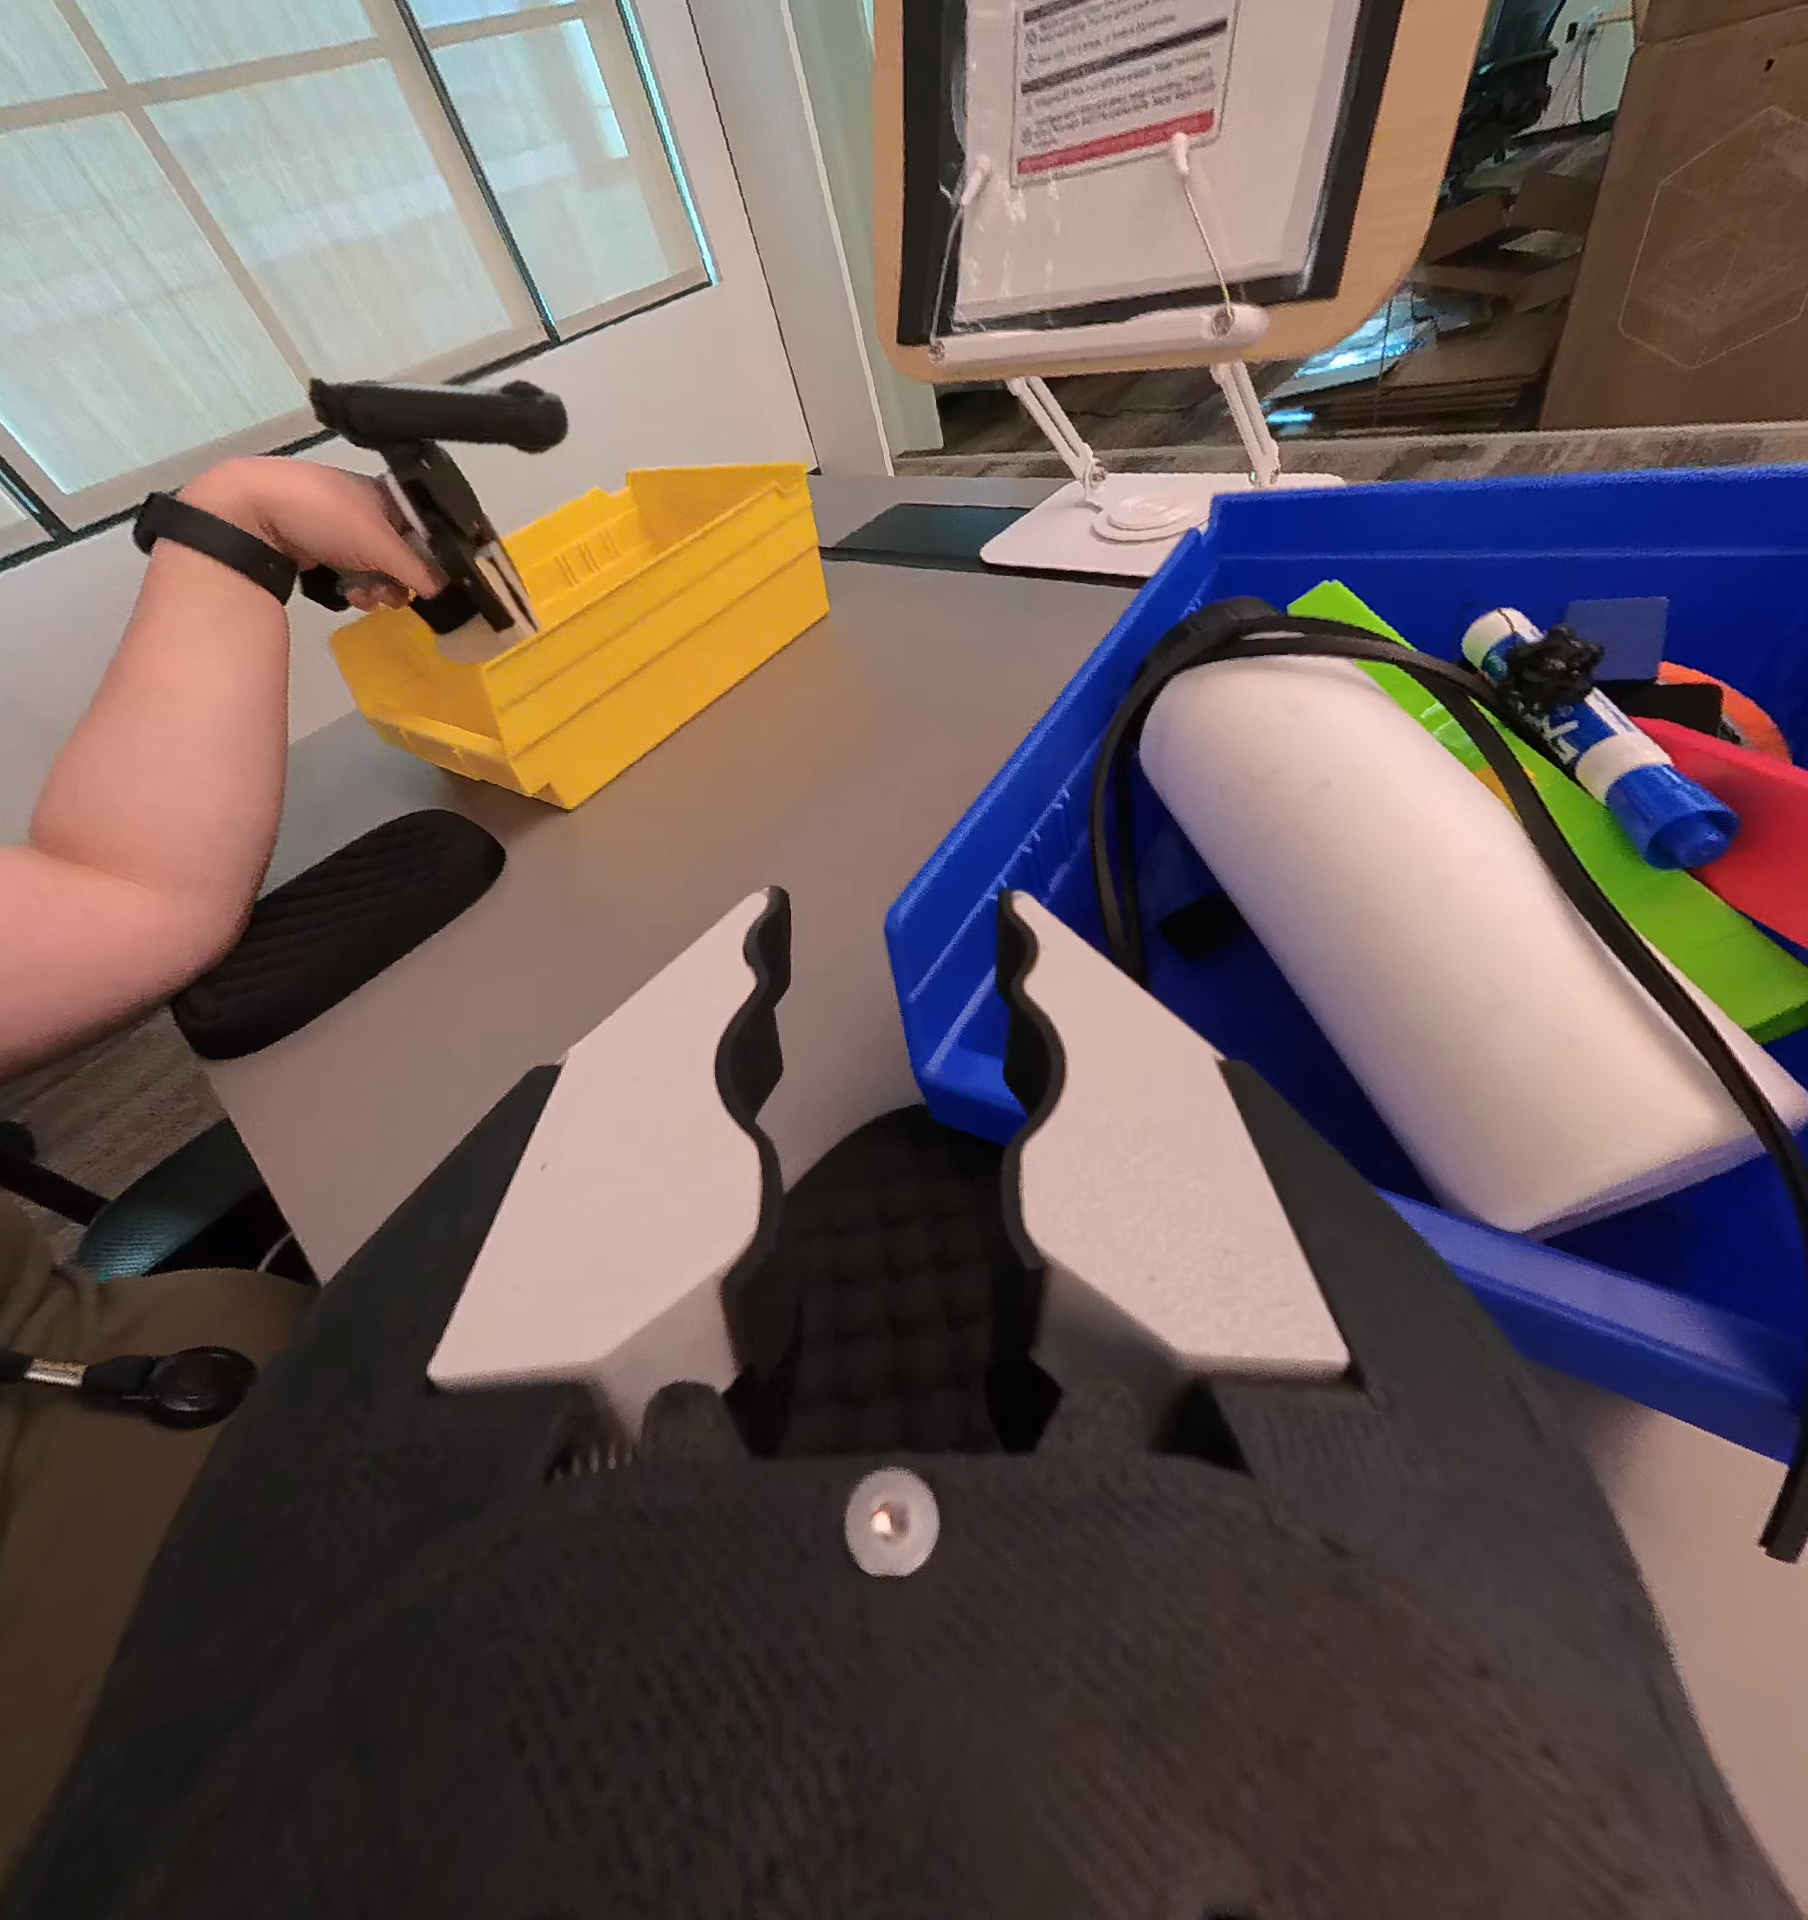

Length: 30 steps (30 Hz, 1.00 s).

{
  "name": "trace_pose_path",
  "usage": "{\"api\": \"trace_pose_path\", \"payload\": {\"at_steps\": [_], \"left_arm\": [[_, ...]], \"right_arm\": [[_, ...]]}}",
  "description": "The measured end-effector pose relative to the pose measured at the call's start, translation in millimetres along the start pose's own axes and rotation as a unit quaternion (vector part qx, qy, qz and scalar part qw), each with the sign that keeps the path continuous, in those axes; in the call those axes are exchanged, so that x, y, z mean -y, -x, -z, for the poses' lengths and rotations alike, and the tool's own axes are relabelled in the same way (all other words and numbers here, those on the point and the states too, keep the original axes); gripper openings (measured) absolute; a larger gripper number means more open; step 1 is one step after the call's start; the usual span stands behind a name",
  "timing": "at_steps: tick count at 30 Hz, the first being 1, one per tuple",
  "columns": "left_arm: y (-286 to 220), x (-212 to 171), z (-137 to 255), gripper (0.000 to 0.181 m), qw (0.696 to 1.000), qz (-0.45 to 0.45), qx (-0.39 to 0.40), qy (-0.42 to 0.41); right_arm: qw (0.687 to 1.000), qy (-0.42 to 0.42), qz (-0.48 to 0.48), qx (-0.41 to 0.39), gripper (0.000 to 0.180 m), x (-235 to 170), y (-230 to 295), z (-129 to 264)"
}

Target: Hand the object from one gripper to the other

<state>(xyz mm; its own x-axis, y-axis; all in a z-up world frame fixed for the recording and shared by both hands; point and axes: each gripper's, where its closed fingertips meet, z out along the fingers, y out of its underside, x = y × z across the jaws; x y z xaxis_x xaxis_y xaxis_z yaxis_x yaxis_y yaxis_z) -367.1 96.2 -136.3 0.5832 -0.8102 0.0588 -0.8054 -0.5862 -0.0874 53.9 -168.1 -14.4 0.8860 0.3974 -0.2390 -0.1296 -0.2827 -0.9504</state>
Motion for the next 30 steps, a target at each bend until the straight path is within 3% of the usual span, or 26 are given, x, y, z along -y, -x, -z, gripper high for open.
{"api": "trace_pose_path", "payload": {"at_steps": [7,10,12,17,21,26,30], "left_arm": [[-1.2,20.3,38.1,0.000,0.993,-0.030,0.015,-0.112],[4.7,20.3,42.8,0.000,0.992,-0.016,0.031,-0.118],[20.5,12.3,43.9,0.000,0.992,0.014,0.080,-0.094],[46.2,-12.2,35.6,0.020,0.984,0.061,0.164,0.004],[57.8,-22.1,20.5,0.025,0.971,0.010,0.218,0.094],[74.4,-37.0,10.8,0.020,0.934,-0.074,0.287,0.201],[75.1,-35.9,0.7,0.027,0.918,-0.132,0.301,0.221]], "right_arm": [[1.000,-0.010,0.024,0.018,0.038,11.6,8.1,-14.7],[0.998,-0.030,0.039,0.044,0.038,27.6,22.0,-24.2],[0.997,-0.029,0.050,0.058,0.038,34.0,30.4,-31.1],[0.993,0.000,0.079,0.083,0.039,32.1,40.7,-54.3],[0.989,0.018,0.093,0.113,0.039,31.6,50.5,-67.9],[0.984,0.038,0.121,0.125,0.039,30.8,54.2,-75.0],[0.981,0.027,0.126,0.144,0.039,35.3,60.0,-73.6]]}}
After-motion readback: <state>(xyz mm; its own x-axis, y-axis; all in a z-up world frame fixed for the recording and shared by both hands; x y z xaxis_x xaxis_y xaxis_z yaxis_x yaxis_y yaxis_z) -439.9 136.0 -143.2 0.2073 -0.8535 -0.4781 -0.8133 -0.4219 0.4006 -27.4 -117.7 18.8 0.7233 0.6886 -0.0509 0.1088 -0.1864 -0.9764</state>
